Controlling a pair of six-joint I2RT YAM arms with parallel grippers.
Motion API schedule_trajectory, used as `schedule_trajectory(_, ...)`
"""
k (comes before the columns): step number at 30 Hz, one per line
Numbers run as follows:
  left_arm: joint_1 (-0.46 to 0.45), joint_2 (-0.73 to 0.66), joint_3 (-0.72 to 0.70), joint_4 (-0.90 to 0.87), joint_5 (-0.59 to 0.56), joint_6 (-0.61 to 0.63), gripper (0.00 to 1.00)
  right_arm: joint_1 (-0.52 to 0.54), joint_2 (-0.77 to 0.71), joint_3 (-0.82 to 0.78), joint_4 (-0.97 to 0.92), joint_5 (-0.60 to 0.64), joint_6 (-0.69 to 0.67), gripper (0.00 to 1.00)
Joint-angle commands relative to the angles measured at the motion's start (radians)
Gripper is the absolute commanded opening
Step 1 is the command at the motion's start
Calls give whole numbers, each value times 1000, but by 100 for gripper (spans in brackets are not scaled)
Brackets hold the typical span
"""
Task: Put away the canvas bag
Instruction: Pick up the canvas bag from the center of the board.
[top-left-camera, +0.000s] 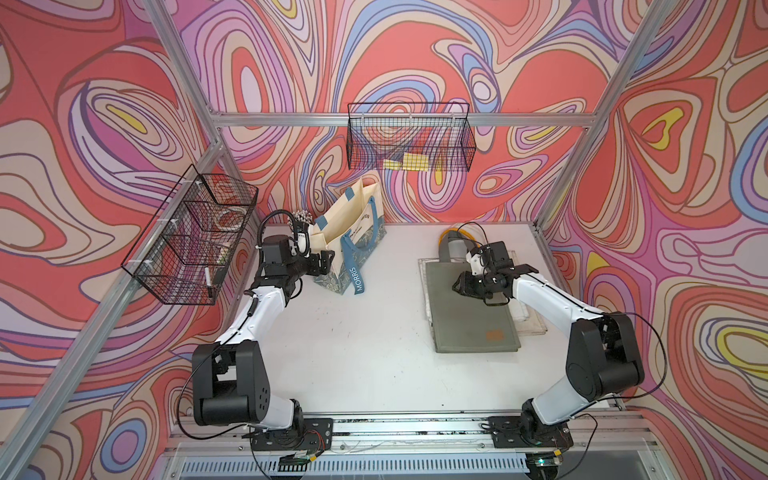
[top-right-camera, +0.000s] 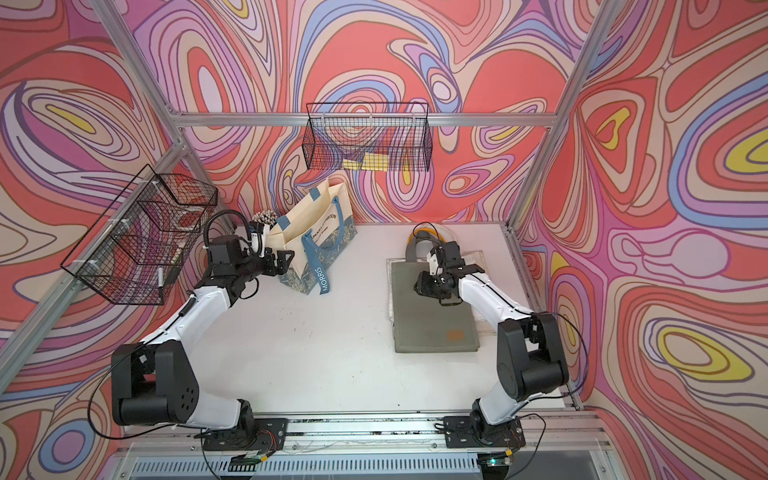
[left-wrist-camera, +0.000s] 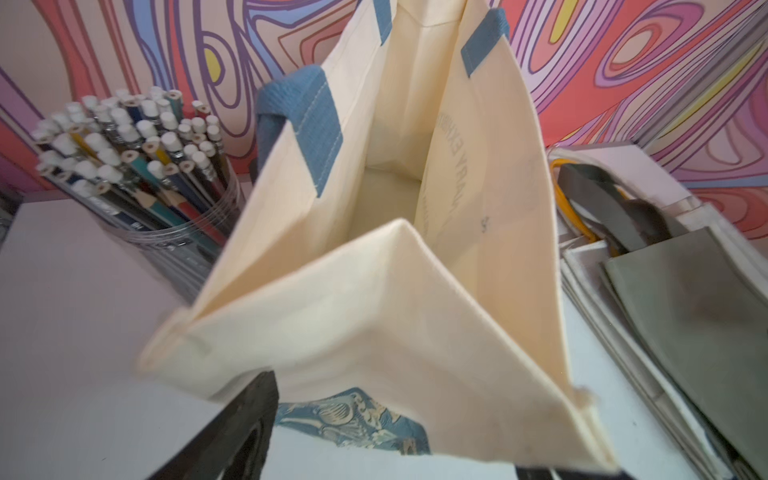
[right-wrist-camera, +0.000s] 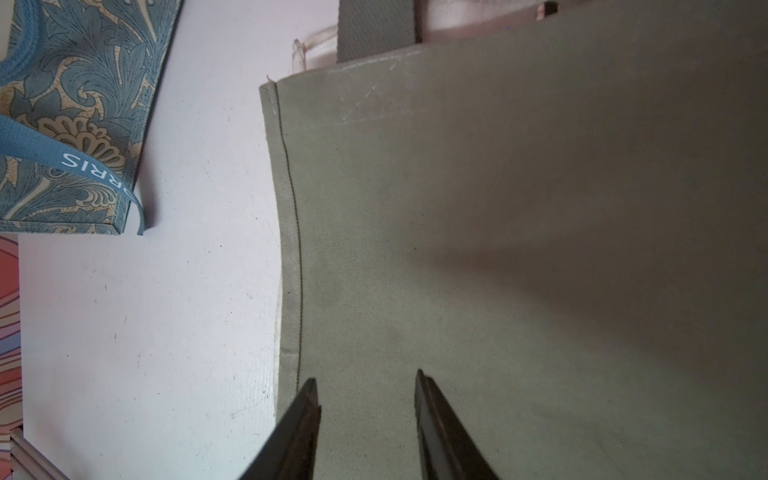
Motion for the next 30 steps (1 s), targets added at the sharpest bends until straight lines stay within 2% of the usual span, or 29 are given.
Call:
schedule_trajectory(1,4,14,-6,124,91,-50,69,17,1,24,-3,16,-10,42)
schedule_trajectory(2,4,16,-5,121,80,-56,63,20,-5,23,-2,18,-12,42)
schedule_trajectory(4,3,12,-3,112,90,-54,43,24,-15,19,1,21,-17,42)
schedule_trajectory(7,4,7,-1,101,100,-80,0,36,-31,8,22,14,-29,42)
schedule_trajectory(11,-20,-43,-18,87,114,-131,0,70,-79,-22,85,-6,-58,42)
schedule_trajectory(15,-145,-169,-63,8,-33,-109,0,124,-142,-80,190,-31,-106,42)
schedule_trajectory(17,-204,-227,-71,-47,-97,-146,0,153,-172,-112,246,-39,-127,42)
schedule_trajectory(24,-416,-411,-65,-281,-461,-375,0,263,-307,-263,511,-52,-189,45)
schedule_trajectory(27,-472,-427,-8,-430,-546,-526,0,300,-353,-305,588,-74,-211,47)
schedule_trajectory(30,-558,-414,54,-517,-670,-606,0,354,-383,-309,607,-83,-248,48)
